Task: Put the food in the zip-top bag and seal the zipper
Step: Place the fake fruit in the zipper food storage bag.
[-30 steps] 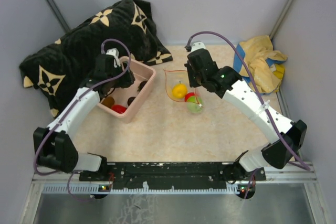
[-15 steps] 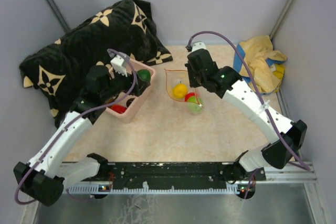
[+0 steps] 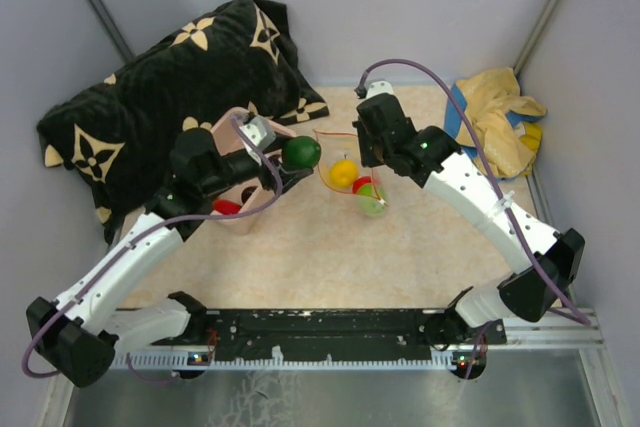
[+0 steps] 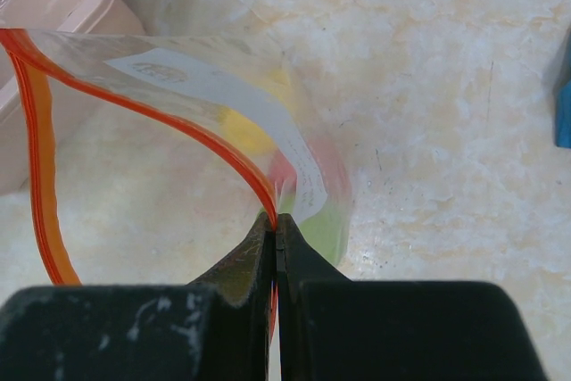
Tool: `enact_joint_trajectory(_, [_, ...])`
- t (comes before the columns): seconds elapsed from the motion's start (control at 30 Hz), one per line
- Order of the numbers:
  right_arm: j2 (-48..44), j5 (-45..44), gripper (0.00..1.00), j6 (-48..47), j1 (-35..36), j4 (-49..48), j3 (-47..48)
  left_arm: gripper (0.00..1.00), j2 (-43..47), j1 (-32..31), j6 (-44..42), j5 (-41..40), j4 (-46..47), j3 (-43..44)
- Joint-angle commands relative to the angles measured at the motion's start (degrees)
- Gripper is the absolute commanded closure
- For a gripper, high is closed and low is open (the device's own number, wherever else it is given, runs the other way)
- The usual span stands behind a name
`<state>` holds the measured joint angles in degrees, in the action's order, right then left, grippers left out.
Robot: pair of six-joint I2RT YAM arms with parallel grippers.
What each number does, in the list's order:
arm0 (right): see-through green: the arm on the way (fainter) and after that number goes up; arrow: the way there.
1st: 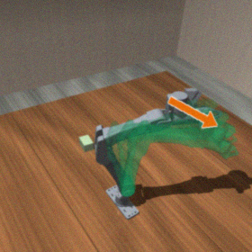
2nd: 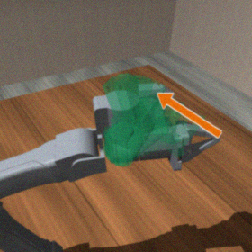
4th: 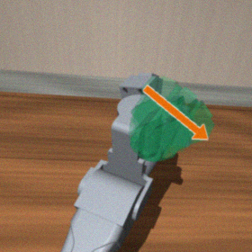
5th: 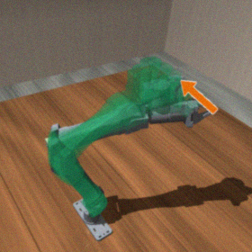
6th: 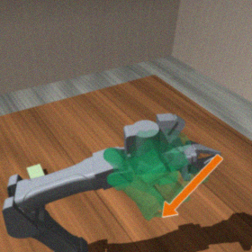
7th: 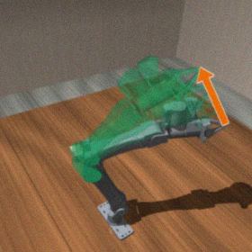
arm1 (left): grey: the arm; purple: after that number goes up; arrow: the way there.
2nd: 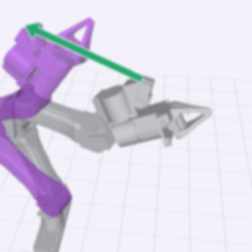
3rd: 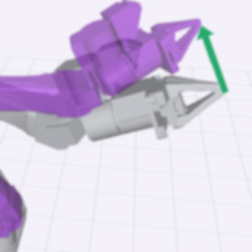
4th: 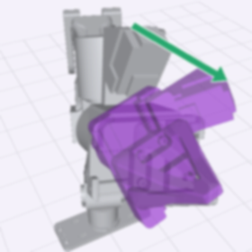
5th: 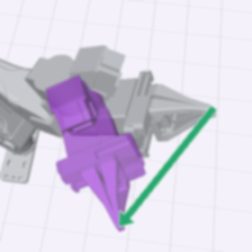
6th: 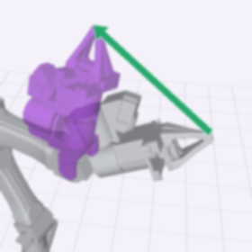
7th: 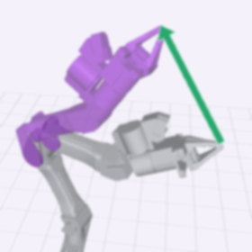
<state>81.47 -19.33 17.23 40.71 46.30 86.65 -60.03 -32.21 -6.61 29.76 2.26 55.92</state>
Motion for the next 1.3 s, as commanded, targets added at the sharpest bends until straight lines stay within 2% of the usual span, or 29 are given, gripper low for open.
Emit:
enact_joint_trajectory(0.0, [-3.0,0.1,1.0,1.2,-0.3,-1.1,2.1,0.58,-1.7,-1.9,-11.0,9.8,7.4,0.8])
enact_joint_trajectory(0.3, [-3.8,1.0,1.0,2.0,-0.3,-1.2,1.9,0.56,-8.2,-6.1,-31.1,13.8,6.1,2.9])
enact_joint_trajectory(0.47, [-3.7,1.4,1.0,2.3,-0.3,-1.2,1.9,0.56,-10.7,-6.9,-37.3,12.5,5.4,4.6])
enact_joint_trajectory(0.87, [-3.8,2.3,1.0,2.8,-0.3,-1.1,2.1,0.47,-15.2,-9.5,-45.4,10.2,-2.7,8.2])
enact_joint_trajectory(1.1, [-4.1,2.7,1.0,2.8,-0.3,-0.9,2.1,0.42,-17.8,-11.2,-46.7,4.9,-4.3,9.5])
enact_joint_trajectory(1.27, [-4.8,2.7,1.0,2.9,-0.3,-0.9,1.5,0.29,-18.6,-11.6,-46.6,3.3,-4.7,9.7])
